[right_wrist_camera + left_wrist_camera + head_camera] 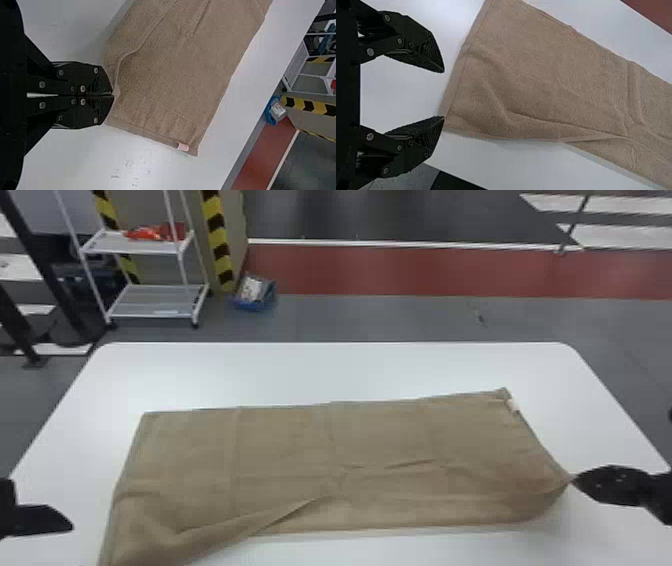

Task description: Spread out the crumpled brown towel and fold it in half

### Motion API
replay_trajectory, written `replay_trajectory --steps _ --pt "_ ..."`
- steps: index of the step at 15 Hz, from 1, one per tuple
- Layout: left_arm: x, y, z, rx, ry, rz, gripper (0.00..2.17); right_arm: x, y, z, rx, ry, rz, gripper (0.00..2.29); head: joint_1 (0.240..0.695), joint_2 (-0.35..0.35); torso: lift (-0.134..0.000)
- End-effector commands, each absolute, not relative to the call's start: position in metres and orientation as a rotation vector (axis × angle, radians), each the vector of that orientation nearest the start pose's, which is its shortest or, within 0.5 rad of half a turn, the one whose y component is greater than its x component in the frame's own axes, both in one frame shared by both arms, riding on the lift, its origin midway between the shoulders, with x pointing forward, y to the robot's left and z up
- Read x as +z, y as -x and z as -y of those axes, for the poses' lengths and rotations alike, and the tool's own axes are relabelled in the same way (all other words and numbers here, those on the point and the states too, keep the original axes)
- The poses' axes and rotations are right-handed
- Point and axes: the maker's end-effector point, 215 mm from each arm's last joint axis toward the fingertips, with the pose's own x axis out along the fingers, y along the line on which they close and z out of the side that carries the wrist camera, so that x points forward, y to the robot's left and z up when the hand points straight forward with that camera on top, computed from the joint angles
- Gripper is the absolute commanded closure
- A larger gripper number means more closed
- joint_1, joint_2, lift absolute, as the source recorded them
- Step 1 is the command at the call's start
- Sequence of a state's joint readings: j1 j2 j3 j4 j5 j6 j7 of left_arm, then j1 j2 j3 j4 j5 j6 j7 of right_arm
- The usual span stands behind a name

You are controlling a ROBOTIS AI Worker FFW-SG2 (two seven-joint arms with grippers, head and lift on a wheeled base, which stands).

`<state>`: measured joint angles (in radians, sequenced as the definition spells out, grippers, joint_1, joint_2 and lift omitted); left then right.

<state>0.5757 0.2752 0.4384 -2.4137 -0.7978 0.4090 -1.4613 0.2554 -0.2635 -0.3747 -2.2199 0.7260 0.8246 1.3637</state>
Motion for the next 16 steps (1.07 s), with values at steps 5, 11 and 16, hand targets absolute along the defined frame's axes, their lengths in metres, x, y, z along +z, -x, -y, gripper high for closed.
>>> replay_trajectory --steps 5,11,16 --pt "-0.401 -0.275 -0.323 -0.843 -0.843 -0.906 0.73 -0.37 -0.384 0.386 0.446 0.379 -0.828 1.65 0.695 -0.092 -0.125" --pt "-0.433 -0.274 -0.318 -0.883 -0.862 -0.955 0.72 -0.369 -0.385 0.386 0.443 0.375 -0.827 1.65 0.695 -0.119 -0.125" --pt "-0.445 -0.283 -0.332 -0.867 -0.864 -0.982 0.73 -0.37 -0.383 0.39 0.42 0.354 -0.838 1.65 0.695 -0.113 -0.125"
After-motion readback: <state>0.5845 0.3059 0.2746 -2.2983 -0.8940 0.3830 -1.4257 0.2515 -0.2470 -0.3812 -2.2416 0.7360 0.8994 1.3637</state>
